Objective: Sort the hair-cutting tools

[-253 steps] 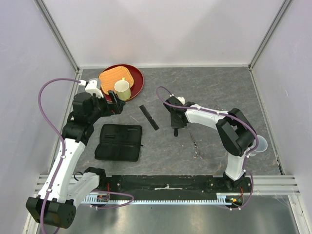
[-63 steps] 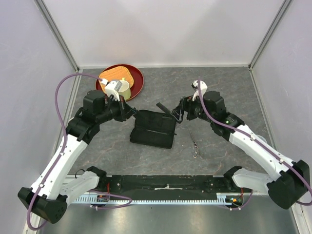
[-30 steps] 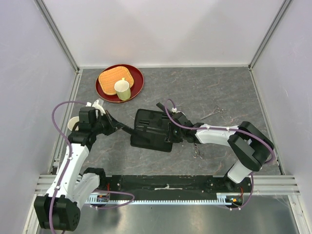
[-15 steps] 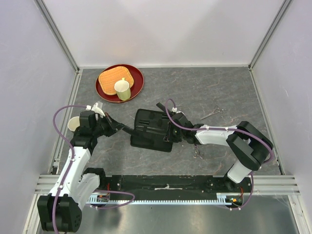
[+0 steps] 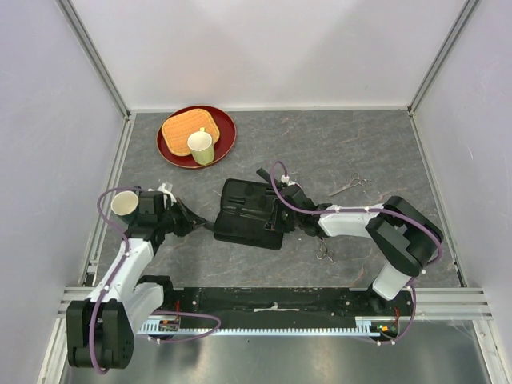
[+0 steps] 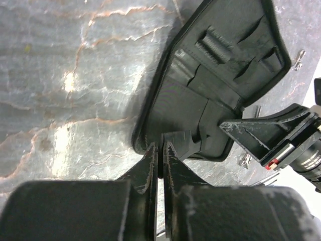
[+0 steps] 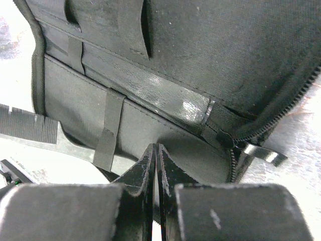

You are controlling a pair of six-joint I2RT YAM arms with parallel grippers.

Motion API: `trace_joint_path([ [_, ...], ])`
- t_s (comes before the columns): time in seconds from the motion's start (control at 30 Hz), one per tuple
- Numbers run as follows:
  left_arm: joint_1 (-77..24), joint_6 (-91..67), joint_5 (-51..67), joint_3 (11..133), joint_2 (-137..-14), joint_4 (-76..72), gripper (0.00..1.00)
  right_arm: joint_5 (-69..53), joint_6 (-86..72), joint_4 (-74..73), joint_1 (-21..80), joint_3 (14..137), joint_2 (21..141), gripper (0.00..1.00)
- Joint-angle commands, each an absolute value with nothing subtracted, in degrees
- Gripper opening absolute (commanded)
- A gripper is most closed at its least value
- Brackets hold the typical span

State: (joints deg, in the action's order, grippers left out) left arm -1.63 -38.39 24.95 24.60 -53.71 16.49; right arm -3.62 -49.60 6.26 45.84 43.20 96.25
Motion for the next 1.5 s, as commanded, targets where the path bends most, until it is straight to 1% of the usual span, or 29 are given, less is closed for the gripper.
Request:
trace_joint_path([
  [0.0,-2.7,-42.4,24.4,20.5,-49.5,16.7,0.11,0.2,-48.3,-1.8,46.0,40.8,102.6,0.09],
  [0.17,-2.7,-44.9,26.3,14.6,-44.7,7.6,0.16,-1.2,-48.2,-1.6,46.0,41.0,102.9,0.10],
  [0.4,-2.8,-43.9,31.5,12.7,-48.5,0.1,0.18,-0.9,-48.4,-1.8,46.1,40.7,102.0,0.10],
  [0.5,-3.3,-43.7,33.9,12.0,-50.0,-5.4,0.18,-0.7,-48.1,-1.8,46.1,41.0,101.7,0.10],
  [0.73,-6.5,-43.2,36.2,12.5,-53.0,-9.6,0.12,-0.6,-48.0,-2.2,46.1,42.0,103.4,0.10],
  [0.9,-8.2,-43.2,37.5,13.1,-57.6,-11.0,0.11,-0.6,-48.0,-3.0,46.3,42.9,103.4,0.10],
  [1.03,-9.2,-42.8,39.2,14.1,-61.6,-12.8,0.06,-0.5,-47.8,-3.3,46.3,43.3,103.4,0.10],
  [1.3,-9.6,-39.6,37.4,16.6,-66.7,-13.1,0.03,-0.4,-47.2,-4.2,46.4,43.3,103.5,0.10],
  [1.47,-9.7,-37.4,36.8,18.5,-71.4,-15.0,0.02,2.6,-46.3,-6.2,46.2,44.5,104.1,0.10],
])
